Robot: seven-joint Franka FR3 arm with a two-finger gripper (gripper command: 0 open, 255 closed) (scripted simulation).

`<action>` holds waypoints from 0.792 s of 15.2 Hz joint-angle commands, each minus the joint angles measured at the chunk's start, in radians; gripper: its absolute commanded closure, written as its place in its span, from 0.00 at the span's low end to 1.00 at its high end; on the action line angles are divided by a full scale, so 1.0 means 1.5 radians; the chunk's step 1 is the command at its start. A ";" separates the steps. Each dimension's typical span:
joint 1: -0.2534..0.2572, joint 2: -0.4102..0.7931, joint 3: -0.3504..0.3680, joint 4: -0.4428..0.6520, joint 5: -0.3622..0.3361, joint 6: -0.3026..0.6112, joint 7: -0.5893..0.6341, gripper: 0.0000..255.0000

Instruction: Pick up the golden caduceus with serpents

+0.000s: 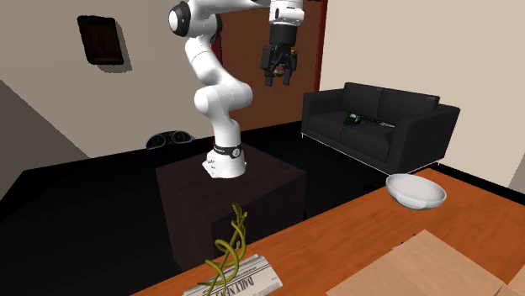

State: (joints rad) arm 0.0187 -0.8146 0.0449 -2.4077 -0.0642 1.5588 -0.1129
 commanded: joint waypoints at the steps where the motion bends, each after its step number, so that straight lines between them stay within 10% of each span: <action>1: 0.000 0.000 0.000 0.000 0.000 0.000 0.000 0.00; 12: -0.064 0.083 -0.082 -0.147 -0.074 0.247 -0.025 0.00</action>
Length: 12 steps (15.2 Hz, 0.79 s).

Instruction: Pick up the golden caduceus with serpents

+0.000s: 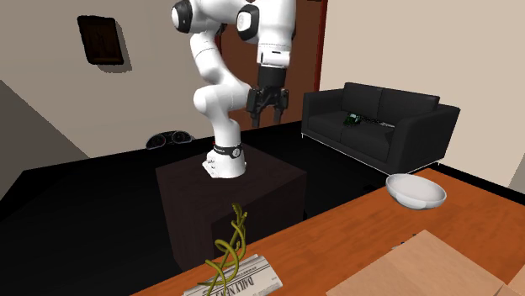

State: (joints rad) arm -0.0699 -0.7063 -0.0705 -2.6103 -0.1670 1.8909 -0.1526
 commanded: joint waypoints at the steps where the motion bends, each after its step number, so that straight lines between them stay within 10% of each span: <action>1: -0.011 0.026 -0.013 -0.020 -0.012 0.050 0.000 0.00; 12: -0.078 0.254 -0.101 -0.046 -0.077 0.327 -0.016 0.00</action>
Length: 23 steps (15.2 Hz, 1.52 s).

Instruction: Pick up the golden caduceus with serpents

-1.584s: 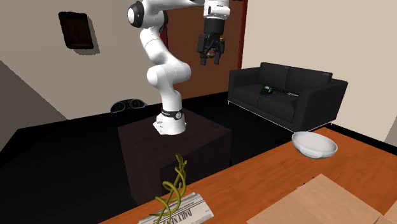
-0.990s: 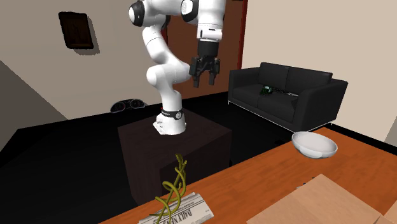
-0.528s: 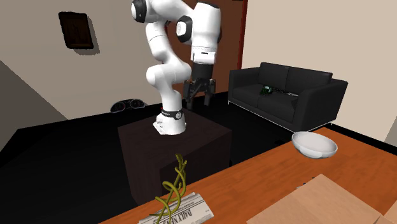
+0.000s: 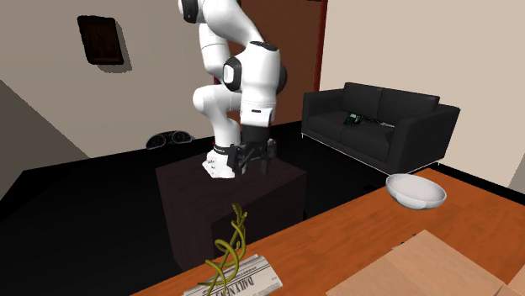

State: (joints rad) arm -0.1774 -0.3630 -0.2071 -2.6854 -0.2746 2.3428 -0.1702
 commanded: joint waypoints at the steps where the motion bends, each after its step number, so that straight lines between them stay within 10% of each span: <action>1: -0.012 0.052 -0.018 0.008 -0.008 0.050 -0.006 0.00; 17: -0.039 0.309 -0.061 0.050 0.014 0.277 -0.034 0.00; 18: -0.038 0.308 -0.060 0.051 0.014 0.277 -0.032 1.00; 23: -0.038 0.309 -0.060 0.051 0.014 0.276 -0.032 1.00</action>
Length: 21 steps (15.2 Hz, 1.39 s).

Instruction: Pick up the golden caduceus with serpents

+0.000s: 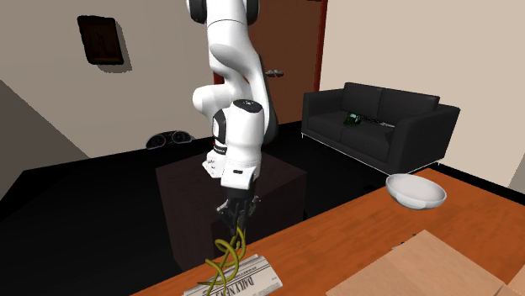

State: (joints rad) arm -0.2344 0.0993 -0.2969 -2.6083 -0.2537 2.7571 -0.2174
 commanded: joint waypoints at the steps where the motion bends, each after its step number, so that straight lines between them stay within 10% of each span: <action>1: 0.000 0.000 0.000 0.000 0.000 0.000 0.000 1.00; 21: 0.002 -0.145 0.001 0.015 -0.013 -0.159 -0.007 1.00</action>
